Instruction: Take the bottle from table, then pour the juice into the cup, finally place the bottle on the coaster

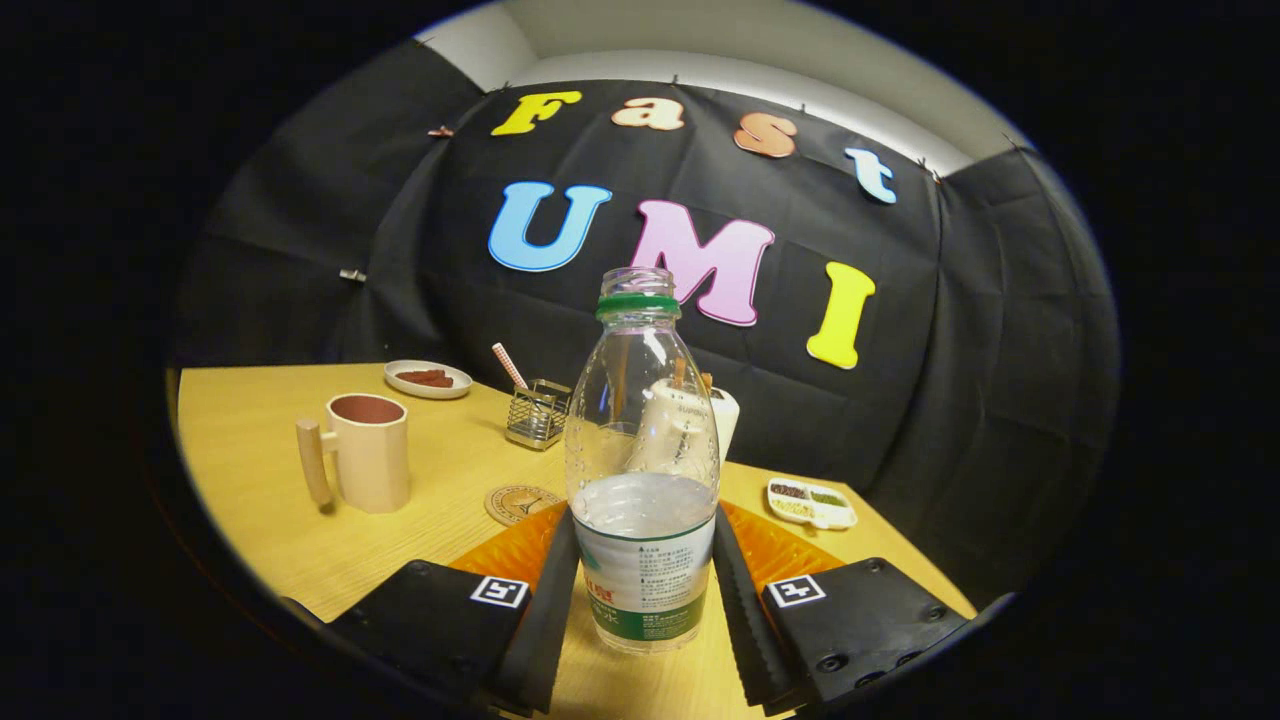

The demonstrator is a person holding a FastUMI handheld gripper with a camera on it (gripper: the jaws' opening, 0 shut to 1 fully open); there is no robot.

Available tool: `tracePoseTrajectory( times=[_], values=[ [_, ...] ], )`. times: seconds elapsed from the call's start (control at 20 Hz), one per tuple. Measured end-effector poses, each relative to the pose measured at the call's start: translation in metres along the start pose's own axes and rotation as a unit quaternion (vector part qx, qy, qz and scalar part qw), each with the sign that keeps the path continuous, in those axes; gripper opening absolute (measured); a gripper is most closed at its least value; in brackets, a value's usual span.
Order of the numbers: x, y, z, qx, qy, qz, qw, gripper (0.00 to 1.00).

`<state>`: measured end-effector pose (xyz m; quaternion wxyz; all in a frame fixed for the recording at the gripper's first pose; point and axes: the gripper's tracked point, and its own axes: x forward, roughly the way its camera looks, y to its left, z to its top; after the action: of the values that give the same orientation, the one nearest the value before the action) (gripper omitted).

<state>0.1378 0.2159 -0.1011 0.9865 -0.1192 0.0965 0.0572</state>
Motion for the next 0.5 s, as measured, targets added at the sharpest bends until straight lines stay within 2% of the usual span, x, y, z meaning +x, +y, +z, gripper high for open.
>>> tracePoseTrajectory(
  times=[0.3, 0.5],
  values=[
    [0.017, 0.000, 0.033, -0.132, -0.025, -0.011, 0.991, 0.71],
    [0.027, 0.010, 0.043, -0.224, -0.037, -0.018, 0.974, 0.71]
  ],
)
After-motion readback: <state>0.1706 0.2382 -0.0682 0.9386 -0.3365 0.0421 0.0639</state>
